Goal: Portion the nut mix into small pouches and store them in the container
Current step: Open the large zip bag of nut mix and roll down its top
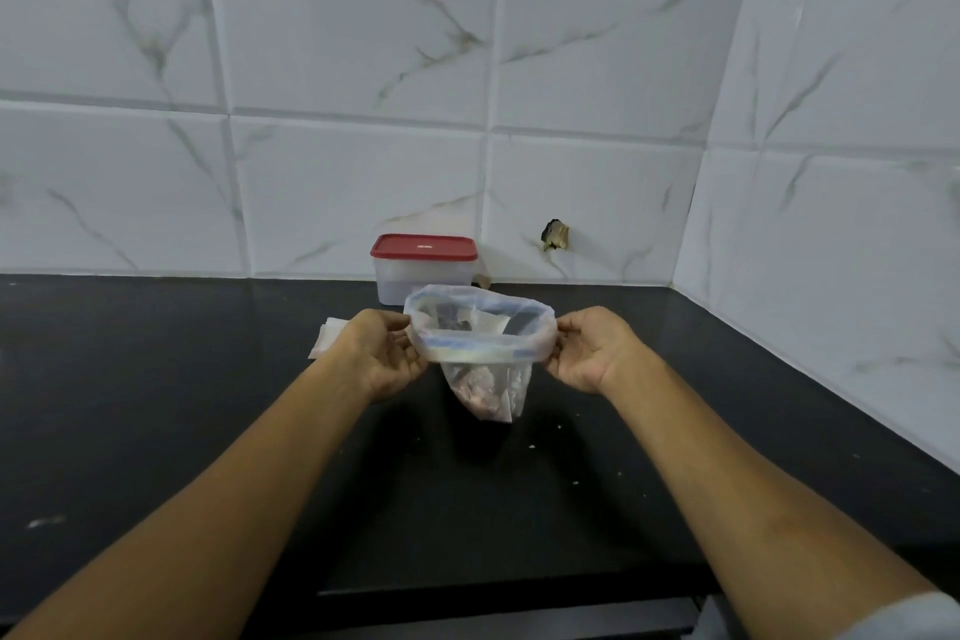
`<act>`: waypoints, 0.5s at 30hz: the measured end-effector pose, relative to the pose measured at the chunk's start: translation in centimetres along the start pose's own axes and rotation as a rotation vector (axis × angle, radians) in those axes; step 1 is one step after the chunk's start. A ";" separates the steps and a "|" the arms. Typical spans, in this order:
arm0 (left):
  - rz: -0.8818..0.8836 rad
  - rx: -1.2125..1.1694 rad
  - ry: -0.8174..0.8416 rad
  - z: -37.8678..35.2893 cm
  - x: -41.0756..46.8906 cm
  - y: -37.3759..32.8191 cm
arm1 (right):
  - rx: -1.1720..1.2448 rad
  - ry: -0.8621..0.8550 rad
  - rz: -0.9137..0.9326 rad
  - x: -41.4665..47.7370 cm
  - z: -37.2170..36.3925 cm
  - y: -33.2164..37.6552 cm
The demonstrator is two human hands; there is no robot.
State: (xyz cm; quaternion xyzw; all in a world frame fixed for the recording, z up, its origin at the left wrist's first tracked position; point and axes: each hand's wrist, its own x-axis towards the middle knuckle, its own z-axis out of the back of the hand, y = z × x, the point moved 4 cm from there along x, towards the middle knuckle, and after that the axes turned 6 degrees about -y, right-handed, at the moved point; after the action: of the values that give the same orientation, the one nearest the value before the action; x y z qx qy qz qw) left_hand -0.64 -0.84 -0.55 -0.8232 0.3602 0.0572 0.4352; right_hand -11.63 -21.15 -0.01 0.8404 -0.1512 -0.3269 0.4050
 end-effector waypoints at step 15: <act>-0.396 0.859 -0.208 -1.0 1.3 -2.7 | -1.060 -0.171 0.528 0.5 -3.8 2.8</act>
State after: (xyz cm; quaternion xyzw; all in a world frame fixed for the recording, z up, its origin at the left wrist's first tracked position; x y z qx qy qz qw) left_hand 1.86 -1.29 1.37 -0.6115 0.1424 -0.0986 0.7721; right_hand -8.70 -20.94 3.76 0.4284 -0.2033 -0.3124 0.8231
